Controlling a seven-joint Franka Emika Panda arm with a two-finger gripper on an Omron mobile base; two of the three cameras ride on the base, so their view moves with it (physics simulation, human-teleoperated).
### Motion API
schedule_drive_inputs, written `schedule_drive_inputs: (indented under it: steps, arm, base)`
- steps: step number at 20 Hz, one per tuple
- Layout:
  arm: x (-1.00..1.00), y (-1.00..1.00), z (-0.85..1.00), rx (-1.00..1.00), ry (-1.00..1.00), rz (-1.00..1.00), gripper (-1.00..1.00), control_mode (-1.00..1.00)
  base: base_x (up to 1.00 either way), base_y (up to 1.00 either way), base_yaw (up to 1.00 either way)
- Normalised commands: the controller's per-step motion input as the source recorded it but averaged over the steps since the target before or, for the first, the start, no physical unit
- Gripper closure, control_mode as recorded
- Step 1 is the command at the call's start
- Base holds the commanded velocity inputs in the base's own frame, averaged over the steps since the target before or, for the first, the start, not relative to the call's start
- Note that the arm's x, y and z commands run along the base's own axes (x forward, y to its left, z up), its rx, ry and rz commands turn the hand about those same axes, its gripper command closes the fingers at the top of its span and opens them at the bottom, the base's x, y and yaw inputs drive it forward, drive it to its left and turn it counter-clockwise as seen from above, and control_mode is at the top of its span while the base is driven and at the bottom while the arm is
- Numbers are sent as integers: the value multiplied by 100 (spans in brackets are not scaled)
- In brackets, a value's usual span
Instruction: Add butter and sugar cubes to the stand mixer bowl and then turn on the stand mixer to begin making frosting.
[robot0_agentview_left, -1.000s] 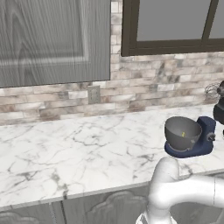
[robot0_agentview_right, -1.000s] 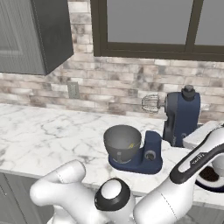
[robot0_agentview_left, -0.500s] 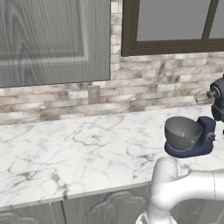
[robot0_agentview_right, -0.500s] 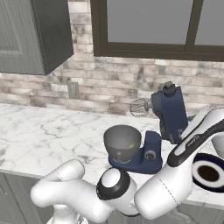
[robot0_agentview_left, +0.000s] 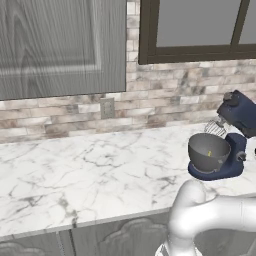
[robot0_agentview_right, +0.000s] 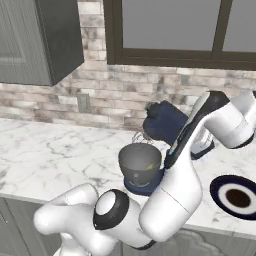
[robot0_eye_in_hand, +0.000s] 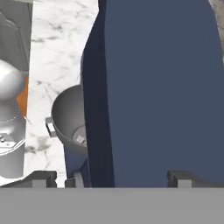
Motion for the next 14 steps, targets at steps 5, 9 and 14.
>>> schedule_drive_inputs:
  steps: [5,9,14]
  arm:
    - [-12,69,-19,-26,3,-9,-100,-100]
    - [-17,28,-5,-15,0,-10,-100,-100]
    - [-64,0,21,-9,-7,-5,-100,-100]
  base:
    - [0,0,0]
    - [0,0,0]
    - [0,0,0]
